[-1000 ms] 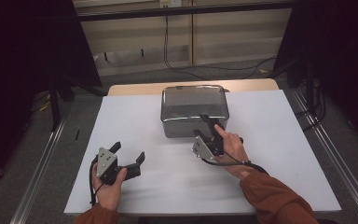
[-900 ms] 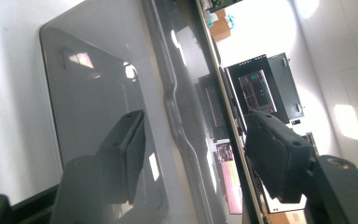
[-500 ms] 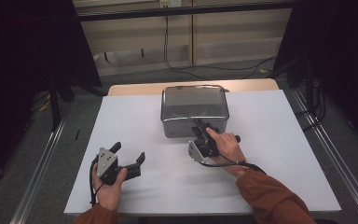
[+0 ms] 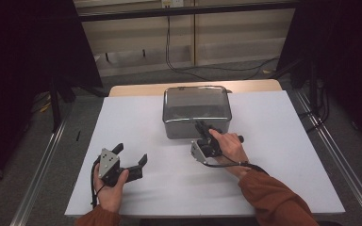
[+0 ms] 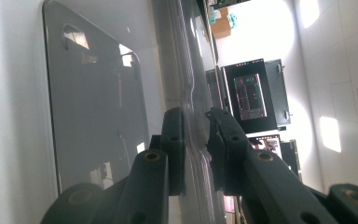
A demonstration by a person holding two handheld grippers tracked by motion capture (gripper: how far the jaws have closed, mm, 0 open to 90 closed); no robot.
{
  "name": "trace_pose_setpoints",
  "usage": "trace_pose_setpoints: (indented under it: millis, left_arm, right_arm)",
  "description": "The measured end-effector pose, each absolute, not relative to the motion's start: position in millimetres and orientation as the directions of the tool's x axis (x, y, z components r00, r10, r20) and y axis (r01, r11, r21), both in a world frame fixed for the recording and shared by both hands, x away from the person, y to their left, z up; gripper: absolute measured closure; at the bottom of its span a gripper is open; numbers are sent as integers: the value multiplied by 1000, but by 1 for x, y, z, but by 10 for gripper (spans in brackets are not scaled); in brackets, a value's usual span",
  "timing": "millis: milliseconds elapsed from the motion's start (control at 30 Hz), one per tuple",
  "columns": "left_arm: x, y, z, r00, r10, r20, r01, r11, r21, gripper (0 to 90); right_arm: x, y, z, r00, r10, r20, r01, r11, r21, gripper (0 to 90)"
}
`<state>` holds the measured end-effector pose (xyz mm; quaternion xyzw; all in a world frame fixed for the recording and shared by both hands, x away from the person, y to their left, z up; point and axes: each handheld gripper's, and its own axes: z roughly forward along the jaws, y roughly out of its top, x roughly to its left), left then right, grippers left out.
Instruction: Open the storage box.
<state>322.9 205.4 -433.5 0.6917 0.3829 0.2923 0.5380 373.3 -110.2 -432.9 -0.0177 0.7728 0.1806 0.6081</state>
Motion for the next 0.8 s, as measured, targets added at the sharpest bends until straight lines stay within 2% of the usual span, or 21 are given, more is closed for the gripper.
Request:
trace_pose_setpoints:
  millis: [500, 700, 800]
  left_arm:
    - [321, 205, -431, 514, 857, -20, 190, -91, 978, 36]
    - [327, 206, -432, 514, 855, -65, 225, -61, 973, 47]
    - [328, 205, -430, 516, 855, -50, 217, -75, 973, 61]
  right_arm:
    - [373, -111, -431, -250, 156, -956, -259, 940, 221, 783]
    - [374, -113, -429, -253, 157, -955, -268, 937, 225, 784]
    - [374, -113, -428, -255, 162, -953, -271, 934, 231, 783]
